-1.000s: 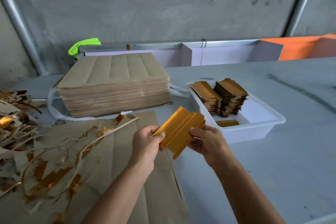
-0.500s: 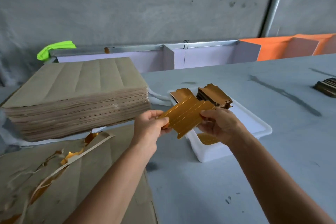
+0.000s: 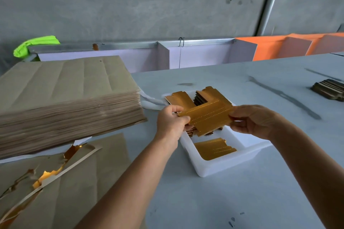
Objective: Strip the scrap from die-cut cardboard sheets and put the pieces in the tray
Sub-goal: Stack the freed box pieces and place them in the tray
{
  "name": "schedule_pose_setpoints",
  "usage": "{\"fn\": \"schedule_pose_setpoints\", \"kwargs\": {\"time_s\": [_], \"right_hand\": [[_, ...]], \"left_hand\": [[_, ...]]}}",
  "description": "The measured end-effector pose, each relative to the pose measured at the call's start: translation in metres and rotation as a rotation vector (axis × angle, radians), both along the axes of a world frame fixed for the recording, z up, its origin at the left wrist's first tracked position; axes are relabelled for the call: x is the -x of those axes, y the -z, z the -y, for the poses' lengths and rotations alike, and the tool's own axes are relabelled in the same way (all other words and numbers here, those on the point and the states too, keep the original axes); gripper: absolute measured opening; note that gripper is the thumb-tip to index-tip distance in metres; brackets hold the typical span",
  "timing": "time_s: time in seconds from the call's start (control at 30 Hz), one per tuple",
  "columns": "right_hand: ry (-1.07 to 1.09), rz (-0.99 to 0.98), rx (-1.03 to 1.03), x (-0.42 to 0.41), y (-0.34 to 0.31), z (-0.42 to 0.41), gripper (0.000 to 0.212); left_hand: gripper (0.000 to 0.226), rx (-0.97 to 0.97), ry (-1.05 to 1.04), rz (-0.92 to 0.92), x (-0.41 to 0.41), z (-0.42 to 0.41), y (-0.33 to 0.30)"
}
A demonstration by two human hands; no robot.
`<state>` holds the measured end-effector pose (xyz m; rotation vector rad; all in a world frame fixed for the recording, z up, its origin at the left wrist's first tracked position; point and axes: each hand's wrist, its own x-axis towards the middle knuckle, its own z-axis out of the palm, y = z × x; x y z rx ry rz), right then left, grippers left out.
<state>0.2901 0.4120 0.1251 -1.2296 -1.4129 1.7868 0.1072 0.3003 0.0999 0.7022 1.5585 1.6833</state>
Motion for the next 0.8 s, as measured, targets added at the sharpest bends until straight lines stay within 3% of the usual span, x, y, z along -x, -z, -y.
{"fn": "schedule_pose_setpoints", "kwargs": {"time_s": [0.13, 0.37, 0.47, 0.63, 0.8], "right_hand": [[0.012, 0.198, 0.002, -0.017, 0.011, -0.008, 0.015], [-0.113, 0.654, -0.193, -0.011, 0.015, -0.006, 0.021], [-0.176, 0.72, -0.147, -0.005, 0.016, -0.007, 0.032], [-0.244, 0.768, -0.103, 0.0, 0.017, -0.01, 0.046], [-0.346, 0.865, -0.107, 0.01, 0.029, -0.014, 0.05]], "left_hand": [[0.026, 0.12, 0.073, -0.219, -0.01, -0.01, 0.007], [0.04, 0.306, 0.162, -0.889, -0.021, -0.018, 0.009], [0.036, 0.315, 0.208, -1.131, -0.028, -0.016, 0.006], [0.029, 0.257, 0.251, -1.346, -0.036, -0.006, 0.013], [0.026, 0.218, 0.258, -1.427, -0.033, 0.001, 0.028]]}}
